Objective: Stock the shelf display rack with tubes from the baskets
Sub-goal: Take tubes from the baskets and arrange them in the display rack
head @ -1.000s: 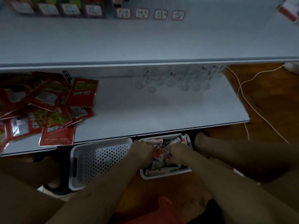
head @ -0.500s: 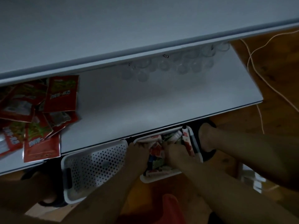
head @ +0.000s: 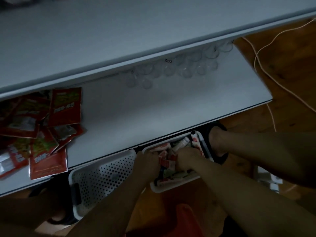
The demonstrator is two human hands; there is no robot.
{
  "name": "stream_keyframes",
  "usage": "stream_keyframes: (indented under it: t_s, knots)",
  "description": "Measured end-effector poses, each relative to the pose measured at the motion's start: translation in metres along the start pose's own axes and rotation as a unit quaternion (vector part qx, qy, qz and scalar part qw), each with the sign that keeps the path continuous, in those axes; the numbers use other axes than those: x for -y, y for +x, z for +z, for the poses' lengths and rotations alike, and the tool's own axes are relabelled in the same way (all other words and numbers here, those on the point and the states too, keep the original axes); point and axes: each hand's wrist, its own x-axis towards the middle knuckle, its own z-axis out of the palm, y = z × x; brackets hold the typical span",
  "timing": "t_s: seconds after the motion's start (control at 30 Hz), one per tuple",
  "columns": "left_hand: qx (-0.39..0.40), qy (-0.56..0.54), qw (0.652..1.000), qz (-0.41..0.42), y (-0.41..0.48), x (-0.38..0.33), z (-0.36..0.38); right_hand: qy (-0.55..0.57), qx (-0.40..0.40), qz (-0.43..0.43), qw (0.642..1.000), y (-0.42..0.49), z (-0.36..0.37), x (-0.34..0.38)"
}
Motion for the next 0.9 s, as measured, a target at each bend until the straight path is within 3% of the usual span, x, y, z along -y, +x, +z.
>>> stream_keyframes:
  t_s: [0.13,0.23,0.37,0.5,0.67,0.9]
  knots:
    - [-0.052,-0.032,0.998,0.005,-0.006,0.002,-0.016,0.038,0.041,0.053,0.997,-0.02,-0.016,-0.009]
    - [-0.069,-0.066,0.995,-0.001,-0.013,0.001,-0.036,0.061,0.04,0.04,0.997,-0.042,-0.026,-0.013]
    - [-0.064,-0.135,0.988,-0.023,-0.027,-0.001,-0.069,0.194,-0.038,-0.024,0.98,-0.072,-0.04,-0.012]
    - [-0.076,-0.254,0.964,-0.017,-0.049,0.012,-0.119,0.255,-0.109,-0.109,0.955,-0.095,-0.064,-0.004]
    - [-0.089,-0.243,0.966,-0.001,-0.087,0.043,-0.19,0.273,-0.214,-0.195,0.918,-0.137,-0.098,0.02]
    - [-0.273,-0.214,0.938,0.008,-0.139,0.06,-0.292,0.265,-0.344,-0.262,0.862,-0.198,-0.163,0.053]
